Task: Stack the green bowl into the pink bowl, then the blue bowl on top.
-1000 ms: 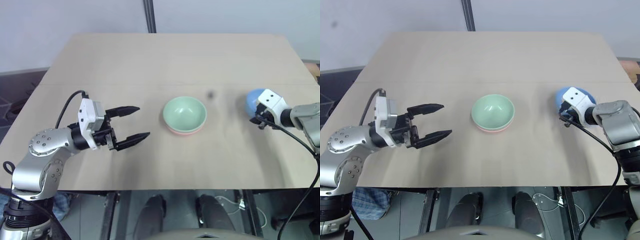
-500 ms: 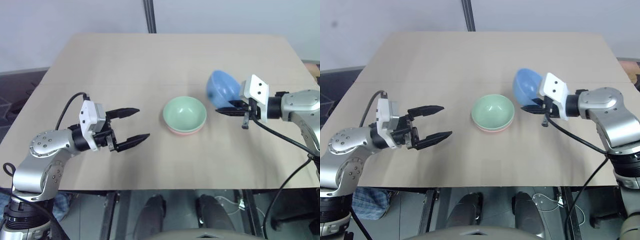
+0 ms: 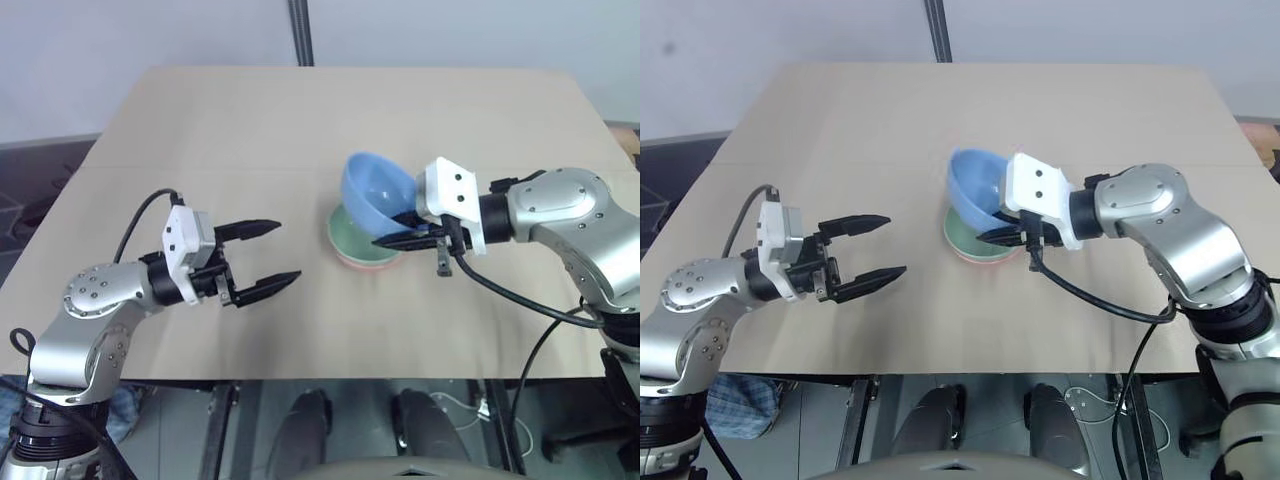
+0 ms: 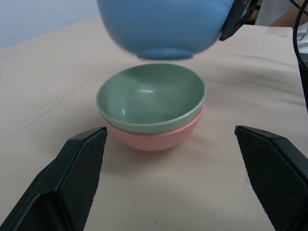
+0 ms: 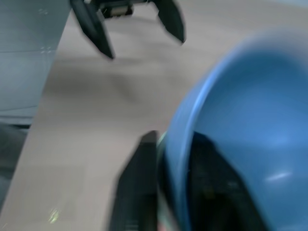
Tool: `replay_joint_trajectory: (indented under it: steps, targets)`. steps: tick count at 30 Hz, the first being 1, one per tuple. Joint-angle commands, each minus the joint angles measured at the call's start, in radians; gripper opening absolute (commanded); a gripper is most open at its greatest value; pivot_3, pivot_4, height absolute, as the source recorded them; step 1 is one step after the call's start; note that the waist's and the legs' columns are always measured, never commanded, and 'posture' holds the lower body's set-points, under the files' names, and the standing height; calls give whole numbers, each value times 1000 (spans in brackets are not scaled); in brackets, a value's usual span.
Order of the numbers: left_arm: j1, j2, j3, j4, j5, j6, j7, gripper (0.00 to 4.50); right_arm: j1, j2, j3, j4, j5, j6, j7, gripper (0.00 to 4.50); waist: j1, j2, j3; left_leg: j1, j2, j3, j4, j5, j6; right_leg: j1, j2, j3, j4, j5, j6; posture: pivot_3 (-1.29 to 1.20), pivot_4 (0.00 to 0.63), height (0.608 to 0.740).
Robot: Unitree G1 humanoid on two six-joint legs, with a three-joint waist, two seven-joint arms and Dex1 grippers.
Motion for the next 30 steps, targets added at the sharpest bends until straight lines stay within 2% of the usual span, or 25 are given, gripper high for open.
replay_joint_trajectory:
  steps: [1,9,13,17,22,25,30]
  targets:
    - [7,1,26,-33,-8,-19,6,4500,-31,15,-2,-3,-6,10,-31,2745,0,0,0,0,0,0,0,0,0,0,0,0,0,0,0,0,150,740]
    - [27,10,38,-46,-14,-15,10,4500,37,-34,-87,47,11,-49,-11,2745,1,0,0,0,0,0,0,0,0,0,0,0,-1,0,0,0,150,740]
    - [96,15,81,-82,-20,-6,26,4500,200,-117,-193,78,37,-95,28,2745,4,-1,0,0,0,0,0,0,0,1,-1,-1,-1,0,0,0,150,740]
    - [174,10,130,-118,-29,5,46,4500,354,-148,-301,106,72,-151,48,2745,0,-1,0,0,0,0,-1,0,0,1,0,0,-1,0,0,0,150,740]
    - [316,-4,226,-170,-35,16,70,4500,591,-139,-496,181,96,-349,111,2745,3,-1,0,1,0,1,-1,0,0,2,0,0,-1,0,0,0,150,740]
    - [399,-17,279,-201,-33,17,87,4500,691,-95,-603,192,140,-423,105,2745,2,-1,0,2,0,1,-1,0,0,3,0,1,-1,0,0,0,150,740]
    - [499,-45,327,-241,-50,41,116,4500,806,-84,-642,243,111,-535,123,2745,2,-1,0,4,1,2,-1,0,0,4,0,1,-1,0,0,0,150,740]
